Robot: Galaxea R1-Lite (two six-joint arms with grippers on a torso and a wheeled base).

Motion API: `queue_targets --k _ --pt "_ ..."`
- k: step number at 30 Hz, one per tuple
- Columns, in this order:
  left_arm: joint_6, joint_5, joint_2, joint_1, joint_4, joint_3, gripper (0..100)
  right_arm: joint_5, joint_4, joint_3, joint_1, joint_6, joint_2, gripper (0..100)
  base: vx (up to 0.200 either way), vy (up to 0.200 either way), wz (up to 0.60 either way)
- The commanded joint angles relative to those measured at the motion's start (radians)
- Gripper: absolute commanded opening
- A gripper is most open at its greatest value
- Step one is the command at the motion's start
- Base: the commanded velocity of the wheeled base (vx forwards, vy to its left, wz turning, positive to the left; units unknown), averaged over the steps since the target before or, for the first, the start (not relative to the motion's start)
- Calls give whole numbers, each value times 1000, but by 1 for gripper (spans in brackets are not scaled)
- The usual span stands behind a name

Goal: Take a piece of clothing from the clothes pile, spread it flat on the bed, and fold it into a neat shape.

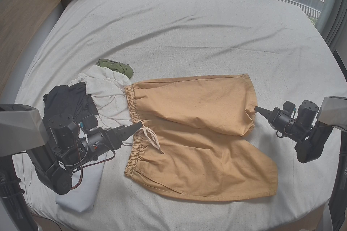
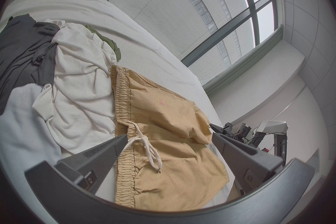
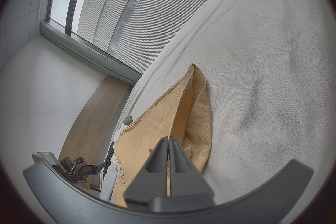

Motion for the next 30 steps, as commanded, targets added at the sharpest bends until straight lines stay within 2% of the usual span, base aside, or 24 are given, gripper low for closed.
queue_targets --k 1,12,22,30 --pt "0 0 2 0 -1 0 100 -1 1 3 -10 0 -18 0 0 0 0" --pt "1 0 14 0 -1 0 100 2 5 5 -92 -5 -41 0 0 0 0" --pt "1 0 17 0 -1 0 100 2 12 8 -128 -9 -29 0 0 0 0" --pt "1 3 25 2 -1 -1 100 4 12 20 -148 -80 8 0 0 0 0"
